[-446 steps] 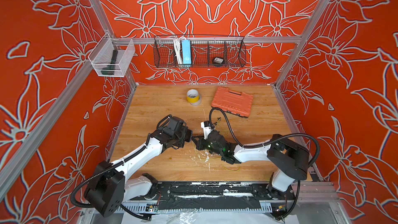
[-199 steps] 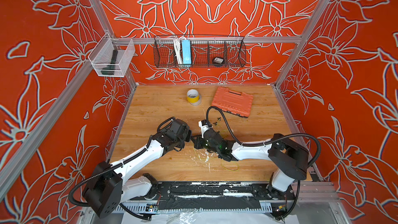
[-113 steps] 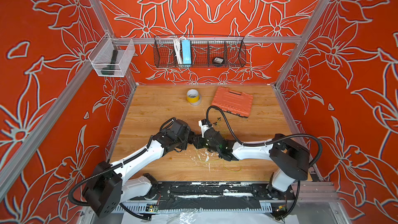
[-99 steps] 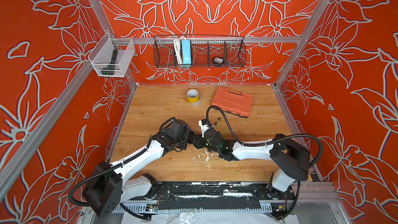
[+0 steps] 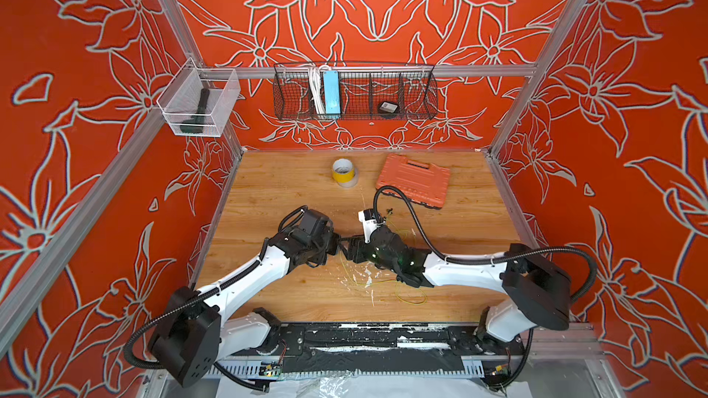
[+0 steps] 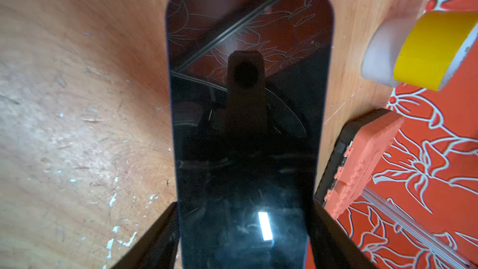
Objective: Plug wired earphones into phones
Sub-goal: Place the phone at the center of the board.
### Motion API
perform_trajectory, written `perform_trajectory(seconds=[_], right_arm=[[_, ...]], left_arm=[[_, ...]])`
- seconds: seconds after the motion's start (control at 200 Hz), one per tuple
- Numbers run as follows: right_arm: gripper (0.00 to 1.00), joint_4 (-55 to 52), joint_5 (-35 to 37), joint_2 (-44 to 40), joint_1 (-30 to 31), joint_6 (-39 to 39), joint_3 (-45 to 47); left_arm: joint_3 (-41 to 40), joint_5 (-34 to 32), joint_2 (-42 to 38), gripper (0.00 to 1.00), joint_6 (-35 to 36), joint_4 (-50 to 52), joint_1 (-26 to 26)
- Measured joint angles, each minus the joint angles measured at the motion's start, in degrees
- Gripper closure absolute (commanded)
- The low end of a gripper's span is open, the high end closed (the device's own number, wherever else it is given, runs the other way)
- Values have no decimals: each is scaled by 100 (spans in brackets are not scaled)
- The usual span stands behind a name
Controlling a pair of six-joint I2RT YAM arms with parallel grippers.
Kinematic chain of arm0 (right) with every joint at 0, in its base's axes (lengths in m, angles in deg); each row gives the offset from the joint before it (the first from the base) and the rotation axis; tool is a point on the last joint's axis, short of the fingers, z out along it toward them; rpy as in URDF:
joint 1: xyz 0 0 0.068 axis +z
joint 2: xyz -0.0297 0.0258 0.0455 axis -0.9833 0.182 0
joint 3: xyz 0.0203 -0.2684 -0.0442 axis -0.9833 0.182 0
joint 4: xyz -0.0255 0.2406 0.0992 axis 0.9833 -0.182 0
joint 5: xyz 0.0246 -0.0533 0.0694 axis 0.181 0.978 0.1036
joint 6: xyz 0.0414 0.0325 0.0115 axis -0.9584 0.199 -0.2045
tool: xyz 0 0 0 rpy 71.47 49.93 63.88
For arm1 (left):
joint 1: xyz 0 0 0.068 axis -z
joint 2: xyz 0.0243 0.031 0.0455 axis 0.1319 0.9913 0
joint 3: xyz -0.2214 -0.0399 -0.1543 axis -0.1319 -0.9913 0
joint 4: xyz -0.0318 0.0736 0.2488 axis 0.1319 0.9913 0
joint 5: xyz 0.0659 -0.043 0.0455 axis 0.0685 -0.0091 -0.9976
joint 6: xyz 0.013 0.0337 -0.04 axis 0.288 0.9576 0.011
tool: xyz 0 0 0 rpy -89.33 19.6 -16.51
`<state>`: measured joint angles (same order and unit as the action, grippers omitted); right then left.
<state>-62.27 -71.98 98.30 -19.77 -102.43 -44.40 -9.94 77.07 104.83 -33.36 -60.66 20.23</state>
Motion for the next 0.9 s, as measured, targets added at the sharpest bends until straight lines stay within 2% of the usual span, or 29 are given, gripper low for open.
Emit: perform_trajectory(seconds=[0.19,0.49,0.611,0.821,0.901], right_arm=[[31,-994,745,-1123,0,162,387],[31,-3012,2166,-3773,0,278,789],[27,-3733,2686,-4745,0,332,933],[25,-4719,3407,-5611,-4,586,918],[22,-4983,3589,-5761,-7,658,883]], left_arm=[[494,-199,695,32,133,391,-9],[977,-581,1624,31,245,761,-11],[1121,-688,1930,29,251,820,-7],[1270,-820,2406,27,254,911,0],[1349,-850,2494,21,262,957,4]])
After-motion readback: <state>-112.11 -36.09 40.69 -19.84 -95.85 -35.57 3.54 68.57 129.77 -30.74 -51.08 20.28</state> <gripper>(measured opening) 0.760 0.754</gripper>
